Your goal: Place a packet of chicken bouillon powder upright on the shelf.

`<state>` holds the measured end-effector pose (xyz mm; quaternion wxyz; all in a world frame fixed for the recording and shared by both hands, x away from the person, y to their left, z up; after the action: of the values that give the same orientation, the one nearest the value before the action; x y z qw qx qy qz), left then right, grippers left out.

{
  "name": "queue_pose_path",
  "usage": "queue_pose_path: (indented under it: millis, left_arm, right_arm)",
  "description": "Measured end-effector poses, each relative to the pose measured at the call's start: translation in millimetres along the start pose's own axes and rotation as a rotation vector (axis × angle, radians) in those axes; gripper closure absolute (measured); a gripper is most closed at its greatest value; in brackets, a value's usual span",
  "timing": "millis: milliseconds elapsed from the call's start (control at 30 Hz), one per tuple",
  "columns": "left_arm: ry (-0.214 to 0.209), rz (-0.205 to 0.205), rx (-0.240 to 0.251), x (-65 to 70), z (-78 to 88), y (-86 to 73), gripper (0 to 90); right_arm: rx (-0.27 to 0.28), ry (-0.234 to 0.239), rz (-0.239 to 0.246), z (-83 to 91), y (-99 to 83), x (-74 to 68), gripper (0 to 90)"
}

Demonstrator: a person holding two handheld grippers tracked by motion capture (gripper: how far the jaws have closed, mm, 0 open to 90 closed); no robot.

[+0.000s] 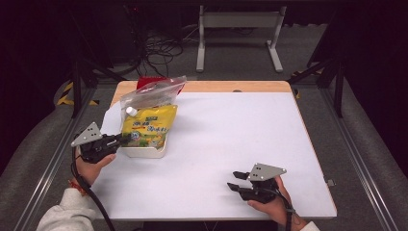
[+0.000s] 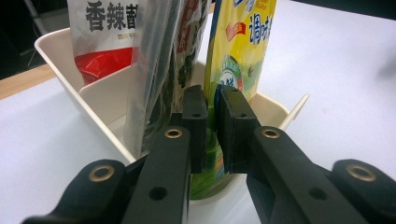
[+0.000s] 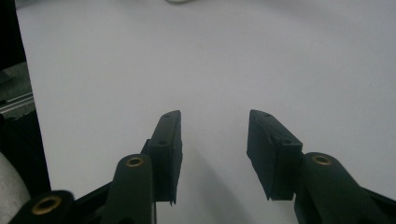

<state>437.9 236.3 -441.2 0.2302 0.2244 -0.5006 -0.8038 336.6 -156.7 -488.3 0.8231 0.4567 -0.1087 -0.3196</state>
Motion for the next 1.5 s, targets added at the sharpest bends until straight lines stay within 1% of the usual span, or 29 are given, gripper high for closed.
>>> queue_pose_path:
  millis: [167,267,400,533,567,633,733,800,833,967,1000,1100,1133,1167,1333,1367,1433,1500]
  left_arm:
    - [-0.003,0.008,-0.003,-1.0,-0.3,-2.7,82.0]
    - [0.003,0.014,-0.003,-2.1,-0.3,-5.5,82.0]
    - [-0.002,0.027,-0.014,-2.6,0.1,-10.3,82.0]
    - [-0.001,0.020,-0.029,-2.9,0.5,-13.1,82.0]
    - [0.003,0.025,-0.033,-2.3,0.5,-13.4,82.0]
    - [0.002,0.019,-0.037,-2.6,0.8,-14.4,82.0]
    - [0.002,0.024,-0.038,-2.9,0.8,-15.8,82.0]
    - [0.005,0.026,-0.036,-3.1,0.4,-17.3,82.0]
    - [0.002,0.036,-0.032,-2.7,0.1,-17.6,82.0]
    - [0.005,0.037,-0.033,-2.6,0.2,-17.8,81.8]
    - [0.008,0.031,-0.033,-3.1,0.4,-17.8,81.8]
    - [0.015,0.035,-0.033,-2.9,0.7,-17.6,79.8]
    - [0.022,0.027,-0.035,-3.1,0.8,-17.6,79.8]
    - [0.023,0.025,-0.035,-3.1,0.8,-17.4,79.5]
    - [0.045,0.034,-0.032,-4.8,2.3,-17.4,75.9]
    - [0.052,0.033,-0.026,-5.3,2.8,-16.7,75.0]
    - [0.076,0.045,-0.005,-5.9,4.6,-13.7,70.8]
    - [0.082,0.045,0.014,-5.0,6.6,-10.0,69.1]
  right_arm:
    - [0.020,-0.007,-0.001,2.8,3.2,0.5,55.1]
    - [0.017,-0.007,0.003,2.4,3.0,0.5,54.7]
    - [0.016,-0.005,0.002,2.4,2.8,0.5,54.2]
    - [0.022,-0.008,0.001,3.8,4.1,1.8,53.6]
    - [0.026,-0.010,0.001,4.5,4.7,2.2,53.6]
    - [0.026,-0.012,0.000,5.2,4.7,3.0,53.6]
    - [0.022,-0.011,-0.002,4.8,4.2,4.1,52.1]
    - [0.030,0.001,-0.001,5.0,5.3,3.7,51.5]
    - [0.029,-0.001,0.000,5.5,5.8,4.0,51.5]
    - [0.037,-0.007,-0.008,6.9,6.9,6.7,51.6]
    - [0.037,-0.007,-0.008,6.9,6.9,6.7,51.6]
    - [0.040,-0.008,-0.004,7.1,7.3,6.9,51.5]
    - [0.042,-0.012,0.003,7.2,7.7,7.5,51.4]
    - [0.046,-0.011,-0.001,7.5,8.3,7.5,51.9]
    - [0.048,-0.015,0.001,8.6,8.5,8.5,52.1]
    - [0.048,-0.017,0.002,8.7,8.6,8.8,52.1]
    - [0.049,-0.018,0.000,8.8,8.9,9.2,51.9]
    - [0.050,-0.018,-0.001,9.0,8.9,9.2,51.8]
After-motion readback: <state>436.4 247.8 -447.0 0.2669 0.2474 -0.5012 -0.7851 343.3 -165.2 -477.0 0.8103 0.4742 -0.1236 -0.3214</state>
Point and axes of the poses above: each handheld gripper's, and its own axes: z roughly backward along the jaws, y roughly out of its top, x roughly to its right, the point moved 8 cm from there along -z, roughly forward along the jaws, and after that the axes turned 8 degrees about -z, right-handed, at the moved point
